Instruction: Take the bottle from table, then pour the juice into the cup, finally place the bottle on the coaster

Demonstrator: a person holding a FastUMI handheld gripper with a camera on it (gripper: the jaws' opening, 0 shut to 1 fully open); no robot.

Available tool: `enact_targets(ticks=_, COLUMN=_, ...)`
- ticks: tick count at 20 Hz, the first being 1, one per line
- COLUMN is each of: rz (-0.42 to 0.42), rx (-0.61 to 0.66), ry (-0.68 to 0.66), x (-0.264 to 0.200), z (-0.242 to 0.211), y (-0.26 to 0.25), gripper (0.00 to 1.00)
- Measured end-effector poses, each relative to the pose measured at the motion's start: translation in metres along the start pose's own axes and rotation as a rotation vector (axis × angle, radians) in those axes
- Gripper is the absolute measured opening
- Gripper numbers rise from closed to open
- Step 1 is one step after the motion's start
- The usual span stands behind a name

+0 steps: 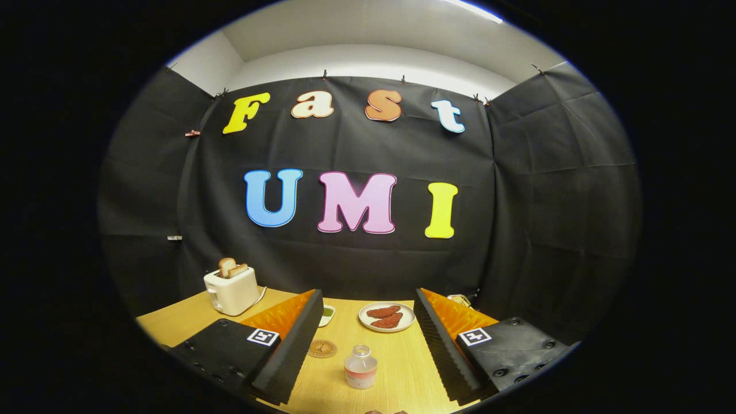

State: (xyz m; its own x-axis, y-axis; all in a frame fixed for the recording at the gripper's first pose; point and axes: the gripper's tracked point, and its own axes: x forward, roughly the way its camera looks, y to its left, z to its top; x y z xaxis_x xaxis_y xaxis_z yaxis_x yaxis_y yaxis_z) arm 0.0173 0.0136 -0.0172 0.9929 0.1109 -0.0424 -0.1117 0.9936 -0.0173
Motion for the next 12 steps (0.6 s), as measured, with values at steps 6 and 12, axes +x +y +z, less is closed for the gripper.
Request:
enact_targets(ticks=6, rz=0.014, rx=0.004, ry=0.016, x=0.002, z=-0.012, y=-0.004, gripper=0.97)
enact_targets(ticks=12, rz=0.048, rx=0.006, ry=0.032, x=0.006, z=-0.032, y=-0.002, gripper=0.97)
